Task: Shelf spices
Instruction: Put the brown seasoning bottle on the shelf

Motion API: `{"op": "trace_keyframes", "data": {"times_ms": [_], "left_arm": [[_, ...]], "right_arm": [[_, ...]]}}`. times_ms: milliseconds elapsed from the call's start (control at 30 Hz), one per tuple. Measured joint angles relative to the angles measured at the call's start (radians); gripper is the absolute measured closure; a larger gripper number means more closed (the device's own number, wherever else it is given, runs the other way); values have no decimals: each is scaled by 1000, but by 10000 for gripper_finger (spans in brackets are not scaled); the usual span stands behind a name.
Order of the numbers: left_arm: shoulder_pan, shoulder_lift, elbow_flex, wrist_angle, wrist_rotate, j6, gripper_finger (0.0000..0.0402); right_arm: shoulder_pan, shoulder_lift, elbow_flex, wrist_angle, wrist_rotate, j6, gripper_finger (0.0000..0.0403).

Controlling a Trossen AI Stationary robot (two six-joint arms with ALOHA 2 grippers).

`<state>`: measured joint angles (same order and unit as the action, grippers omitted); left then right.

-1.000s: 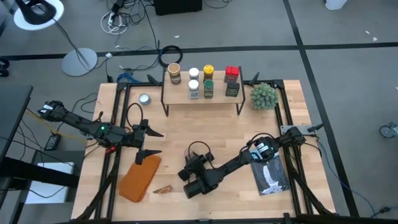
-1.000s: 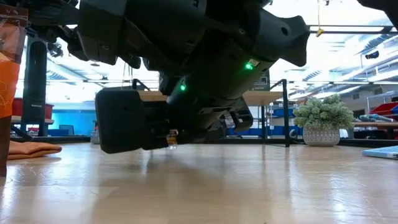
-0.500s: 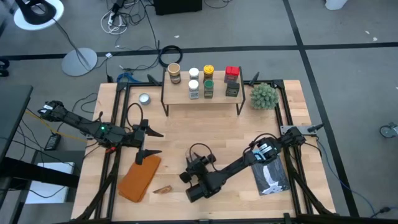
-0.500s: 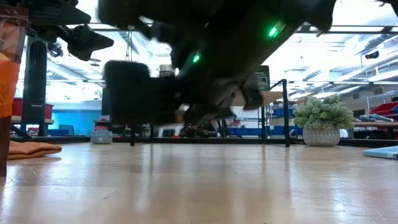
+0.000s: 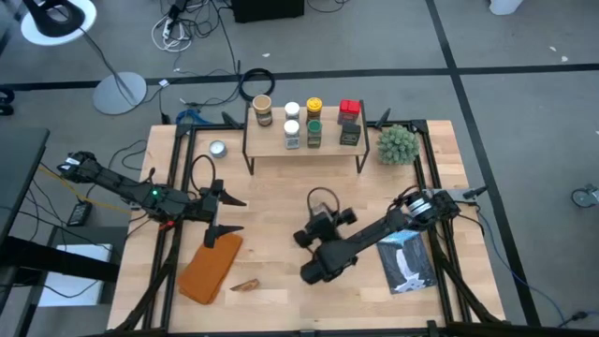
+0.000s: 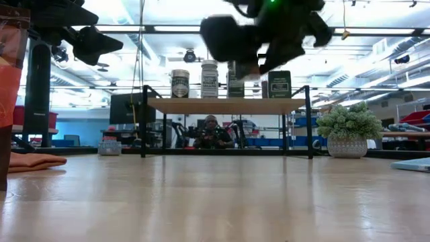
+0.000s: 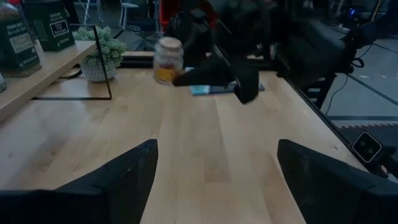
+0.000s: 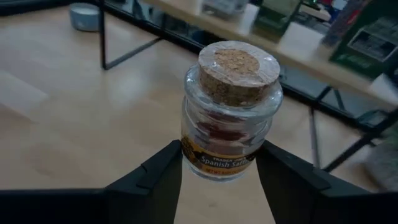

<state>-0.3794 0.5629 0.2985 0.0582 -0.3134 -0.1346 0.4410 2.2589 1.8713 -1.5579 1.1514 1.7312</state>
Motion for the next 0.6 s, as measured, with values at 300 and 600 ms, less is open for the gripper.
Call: {"op": "trace_keyframes", "data": {"times_ms": [300, 600], "left_arm": [[0, 0, 0, 5, 0, 0, 66], [0, 0, 0, 3, 0, 0, 66]], "right_arm": [[-97, -255, -208, -14, 5, 8, 207], [-178, -482, -510, 66, 11, 181, 206]]}}
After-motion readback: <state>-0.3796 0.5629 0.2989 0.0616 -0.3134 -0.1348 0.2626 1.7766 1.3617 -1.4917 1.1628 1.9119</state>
